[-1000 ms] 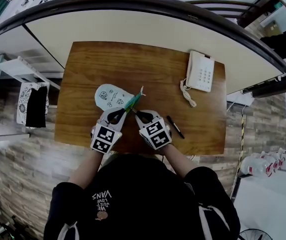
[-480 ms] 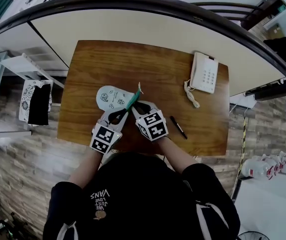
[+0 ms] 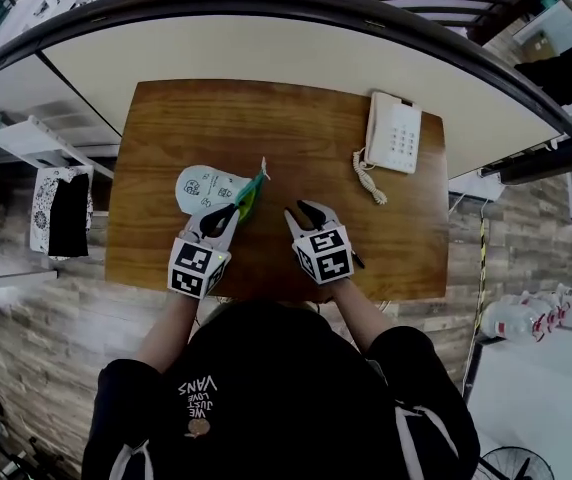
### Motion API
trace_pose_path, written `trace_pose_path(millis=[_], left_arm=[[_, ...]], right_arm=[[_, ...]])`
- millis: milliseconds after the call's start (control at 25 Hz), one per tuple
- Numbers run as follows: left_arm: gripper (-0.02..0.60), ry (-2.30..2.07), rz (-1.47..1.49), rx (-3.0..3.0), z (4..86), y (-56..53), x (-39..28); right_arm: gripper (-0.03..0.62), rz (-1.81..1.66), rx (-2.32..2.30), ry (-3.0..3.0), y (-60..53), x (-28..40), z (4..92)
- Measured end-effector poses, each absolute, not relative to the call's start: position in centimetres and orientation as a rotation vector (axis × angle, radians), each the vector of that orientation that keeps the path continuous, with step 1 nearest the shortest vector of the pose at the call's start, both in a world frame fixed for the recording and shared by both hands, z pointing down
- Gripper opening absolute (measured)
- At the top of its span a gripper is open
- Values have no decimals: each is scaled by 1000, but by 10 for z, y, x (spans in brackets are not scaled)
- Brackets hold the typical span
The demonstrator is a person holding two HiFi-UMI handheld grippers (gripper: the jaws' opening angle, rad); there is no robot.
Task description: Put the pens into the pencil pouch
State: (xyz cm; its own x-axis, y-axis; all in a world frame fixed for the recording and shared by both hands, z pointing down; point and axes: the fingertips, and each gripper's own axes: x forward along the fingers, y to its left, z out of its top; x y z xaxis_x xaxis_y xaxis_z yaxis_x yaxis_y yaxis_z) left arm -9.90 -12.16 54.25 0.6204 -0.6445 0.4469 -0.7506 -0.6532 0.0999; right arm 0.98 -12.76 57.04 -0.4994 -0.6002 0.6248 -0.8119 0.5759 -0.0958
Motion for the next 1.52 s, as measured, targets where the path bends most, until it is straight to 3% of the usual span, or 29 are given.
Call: trace_pose_path(millis=[320, 640, 1440, 1520], left_arm=[[31, -1153, 511, 2551, 542, -129, -93], [31, -1139, 516, 2531, 550, -127, -85], [31, -1146, 486, 2493, 557, -116, -69], [31, -1148, 485, 2494, 556, -117, -69]], right_arm=[[81, 580, 1342, -2103, -102, 109, 583], [103, 657, 1428, -2022, -72, 166, 600], [107, 671, 1220, -1930, -21, 184, 654], [55, 664, 1197, -1934, -22, 181, 652]])
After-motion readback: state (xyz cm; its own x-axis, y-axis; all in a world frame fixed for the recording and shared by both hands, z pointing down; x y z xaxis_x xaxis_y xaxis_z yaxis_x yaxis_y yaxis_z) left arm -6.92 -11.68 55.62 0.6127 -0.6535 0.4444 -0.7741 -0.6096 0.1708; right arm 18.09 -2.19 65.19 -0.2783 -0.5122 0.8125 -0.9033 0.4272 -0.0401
